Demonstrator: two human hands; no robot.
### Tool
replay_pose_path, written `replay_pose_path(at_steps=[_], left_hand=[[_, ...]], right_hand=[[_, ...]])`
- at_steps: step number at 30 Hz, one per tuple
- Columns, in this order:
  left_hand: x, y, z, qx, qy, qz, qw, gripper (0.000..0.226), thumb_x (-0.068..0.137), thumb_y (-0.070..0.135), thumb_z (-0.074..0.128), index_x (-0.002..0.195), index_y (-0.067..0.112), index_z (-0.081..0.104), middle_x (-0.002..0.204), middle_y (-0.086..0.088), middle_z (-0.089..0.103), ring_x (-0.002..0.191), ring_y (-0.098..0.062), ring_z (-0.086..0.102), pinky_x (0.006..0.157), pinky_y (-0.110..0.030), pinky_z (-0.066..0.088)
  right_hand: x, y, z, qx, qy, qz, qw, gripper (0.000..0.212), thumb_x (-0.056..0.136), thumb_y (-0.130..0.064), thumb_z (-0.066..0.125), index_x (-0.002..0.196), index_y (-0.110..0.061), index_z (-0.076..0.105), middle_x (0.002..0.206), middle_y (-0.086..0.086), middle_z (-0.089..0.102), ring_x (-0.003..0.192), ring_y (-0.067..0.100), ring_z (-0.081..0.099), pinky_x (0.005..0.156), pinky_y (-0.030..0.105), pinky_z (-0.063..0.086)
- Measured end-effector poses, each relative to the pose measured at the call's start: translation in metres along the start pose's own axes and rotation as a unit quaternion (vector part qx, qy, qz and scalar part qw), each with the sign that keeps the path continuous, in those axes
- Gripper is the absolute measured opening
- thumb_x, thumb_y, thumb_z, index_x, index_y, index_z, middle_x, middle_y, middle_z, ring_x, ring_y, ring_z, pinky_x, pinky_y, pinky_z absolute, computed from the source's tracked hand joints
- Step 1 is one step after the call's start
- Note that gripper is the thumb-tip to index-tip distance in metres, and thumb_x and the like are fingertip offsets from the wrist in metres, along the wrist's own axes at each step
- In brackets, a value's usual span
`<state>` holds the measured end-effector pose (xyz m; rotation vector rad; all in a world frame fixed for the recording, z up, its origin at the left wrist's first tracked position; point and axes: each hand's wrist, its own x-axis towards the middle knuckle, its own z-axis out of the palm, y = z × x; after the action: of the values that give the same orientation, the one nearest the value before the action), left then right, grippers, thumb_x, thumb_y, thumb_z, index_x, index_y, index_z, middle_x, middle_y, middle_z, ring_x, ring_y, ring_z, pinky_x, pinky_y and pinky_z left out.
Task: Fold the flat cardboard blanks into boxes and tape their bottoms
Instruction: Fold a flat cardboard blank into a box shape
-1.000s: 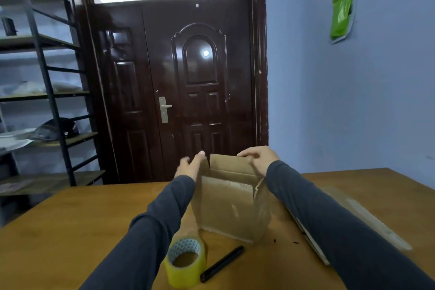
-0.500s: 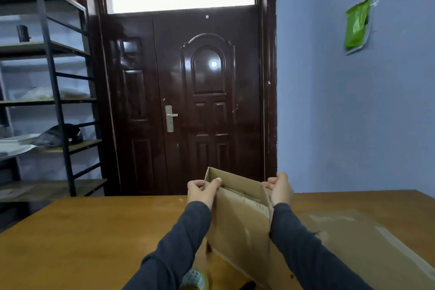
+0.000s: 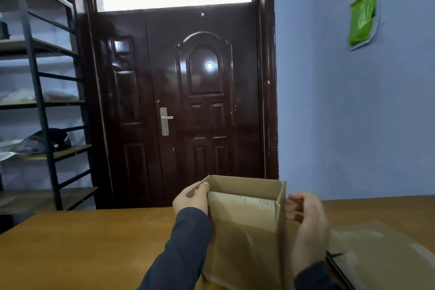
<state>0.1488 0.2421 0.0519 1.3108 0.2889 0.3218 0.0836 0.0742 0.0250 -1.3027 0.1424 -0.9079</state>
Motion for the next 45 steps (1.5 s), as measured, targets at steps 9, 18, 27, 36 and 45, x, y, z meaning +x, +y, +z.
replay_pose_path(at_steps=[9,18,27,36,45], left_hand=[[0.011,0.000,-0.006,-0.025,-0.089,0.038,0.995,0.035,0.092,0.019,0.054,0.126,0.022,0.063,0.113,0.003,0.060,0.100,-0.015,0.053,0.099,-0.037,0.044],[0.002,-0.035,-0.006,0.097,-0.195,0.133,0.967,0.030,0.079,0.064,0.060,0.088,0.039,0.074,0.129,0.015,0.053,0.118,-0.009,0.051,0.092,-0.028,0.043],[0.008,-0.045,-0.019,0.160,-0.141,0.232,0.949,0.017,0.088,0.036,0.065,0.102,0.028,0.068,0.119,0.008,0.054,0.099,-0.002,0.053,0.071,-0.017,0.042],[0.015,-0.042,-0.024,0.167,-0.185,0.233,0.940,0.077,0.071,0.036,0.067,0.141,0.044,0.037,0.112,-0.002,0.046,0.088,-0.012,0.047,0.075,-0.013,0.038],[0.019,-0.053,-0.021,0.090,-0.201,0.171,0.960,0.032,0.085,0.033,0.070,0.115,0.031,0.060,0.122,0.002,0.058,0.115,-0.016,0.054,0.091,-0.030,0.048]], right_hand=[[0.016,0.008,0.024,-0.103,-0.181,-0.073,0.975,0.054,0.083,-0.066,0.026,0.119,-0.043,0.061,0.116,-0.025,0.058,0.112,-0.003,0.053,0.099,0.032,0.046],[0.035,0.045,-0.003,-0.033,-0.222,0.139,0.964,0.085,0.055,-0.098,0.037,0.119,-0.048,0.061,0.126,0.000,0.064,0.117,0.023,0.058,0.103,0.053,0.045],[0.033,0.052,-0.006,-0.097,-0.233,0.060,0.966,0.031,0.094,-0.050,0.049,0.124,-0.045,0.049,0.122,-0.011,0.052,0.110,0.014,0.052,0.096,0.047,0.050],[0.051,0.056,-0.009,-0.108,-0.271,0.026,0.956,0.067,0.074,-0.038,0.053,0.131,-0.062,0.027,0.130,-0.026,0.038,0.113,0.007,0.043,0.092,0.028,0.041],[0.039,0.061,-0.007,-0.070,-0.271,0.094,0.955,0.023,0.095,-0.051,0.044,0.118,-0.049,0.049,0.120,-0.007,0.049,0.105,0.017,0.052,0.074,0.032,0.052]])
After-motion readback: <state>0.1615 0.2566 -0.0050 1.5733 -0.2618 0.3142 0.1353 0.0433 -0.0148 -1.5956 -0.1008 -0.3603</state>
